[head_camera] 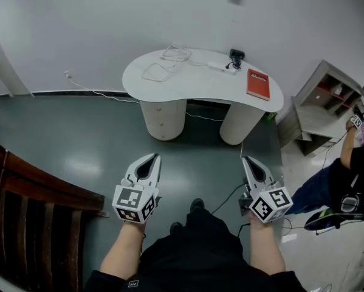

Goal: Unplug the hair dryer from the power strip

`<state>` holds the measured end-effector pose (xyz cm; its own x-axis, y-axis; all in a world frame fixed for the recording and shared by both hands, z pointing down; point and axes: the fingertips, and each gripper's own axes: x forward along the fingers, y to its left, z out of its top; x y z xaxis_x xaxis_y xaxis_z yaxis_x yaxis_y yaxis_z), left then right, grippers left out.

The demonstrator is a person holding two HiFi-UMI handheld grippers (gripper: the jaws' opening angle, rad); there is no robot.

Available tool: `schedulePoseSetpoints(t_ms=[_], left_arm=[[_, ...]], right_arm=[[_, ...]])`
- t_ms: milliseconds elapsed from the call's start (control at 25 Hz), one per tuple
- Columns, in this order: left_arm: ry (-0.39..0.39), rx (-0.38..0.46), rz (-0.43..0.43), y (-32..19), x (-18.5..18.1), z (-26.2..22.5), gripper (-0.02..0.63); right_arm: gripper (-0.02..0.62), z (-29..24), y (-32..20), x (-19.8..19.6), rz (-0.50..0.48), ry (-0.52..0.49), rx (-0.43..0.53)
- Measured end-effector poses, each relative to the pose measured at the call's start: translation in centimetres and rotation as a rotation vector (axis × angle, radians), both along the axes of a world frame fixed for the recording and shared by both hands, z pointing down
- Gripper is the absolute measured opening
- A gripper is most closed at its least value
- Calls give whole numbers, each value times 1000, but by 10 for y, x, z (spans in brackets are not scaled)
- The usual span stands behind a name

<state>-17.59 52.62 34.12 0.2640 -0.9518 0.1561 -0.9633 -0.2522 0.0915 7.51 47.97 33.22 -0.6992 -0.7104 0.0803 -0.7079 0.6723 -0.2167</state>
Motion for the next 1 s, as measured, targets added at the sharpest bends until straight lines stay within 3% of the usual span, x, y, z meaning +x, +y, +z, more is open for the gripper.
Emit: schedulePoseSetpoints(t_ms=[360,680,1000], left_arm=[[-33,-36,-3,-70,-3,8,18],[-70,-35,-7,-159,10,-2,18],[-77,-70,-9,-210,26,6,18]], right_arm=[[35,18,-75,-19,-33,-49,-56],[35,25,-169,-6,-38,-42,-55],[35,34,-222,3,-60,-71,-85]])
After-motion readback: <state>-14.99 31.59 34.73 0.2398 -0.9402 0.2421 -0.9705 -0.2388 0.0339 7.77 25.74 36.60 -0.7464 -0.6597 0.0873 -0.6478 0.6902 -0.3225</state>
